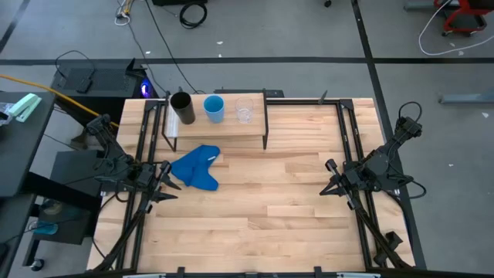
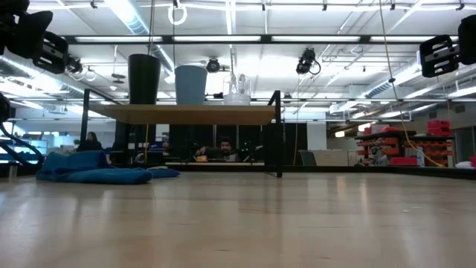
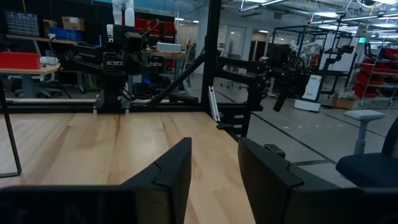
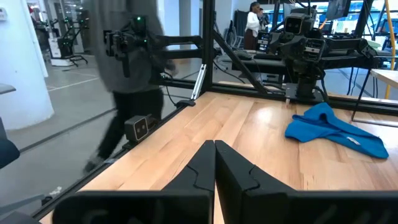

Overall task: Stack small to large cups/mugs on shelf
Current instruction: Return to Home Position

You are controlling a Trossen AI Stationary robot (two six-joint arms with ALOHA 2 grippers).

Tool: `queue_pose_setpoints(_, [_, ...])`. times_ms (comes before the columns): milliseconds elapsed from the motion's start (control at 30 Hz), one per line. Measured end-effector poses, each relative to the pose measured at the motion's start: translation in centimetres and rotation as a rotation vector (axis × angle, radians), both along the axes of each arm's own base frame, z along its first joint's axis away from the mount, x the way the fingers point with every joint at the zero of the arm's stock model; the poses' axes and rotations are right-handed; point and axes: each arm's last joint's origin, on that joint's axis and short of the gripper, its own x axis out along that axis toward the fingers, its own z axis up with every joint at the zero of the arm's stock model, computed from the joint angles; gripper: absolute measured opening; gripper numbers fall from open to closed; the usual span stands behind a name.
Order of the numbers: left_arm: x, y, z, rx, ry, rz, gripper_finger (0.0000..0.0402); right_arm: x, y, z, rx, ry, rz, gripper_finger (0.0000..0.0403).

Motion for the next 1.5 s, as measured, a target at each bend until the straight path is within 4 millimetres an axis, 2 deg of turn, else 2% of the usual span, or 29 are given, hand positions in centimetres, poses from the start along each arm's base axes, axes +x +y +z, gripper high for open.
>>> queue_pose_setpoints(1500, [0.0,0.0,0.0,0.001,0.0,0.0,0.0146,0.0,0.0,0.0,0.0,0.0,0.001,0.0012])
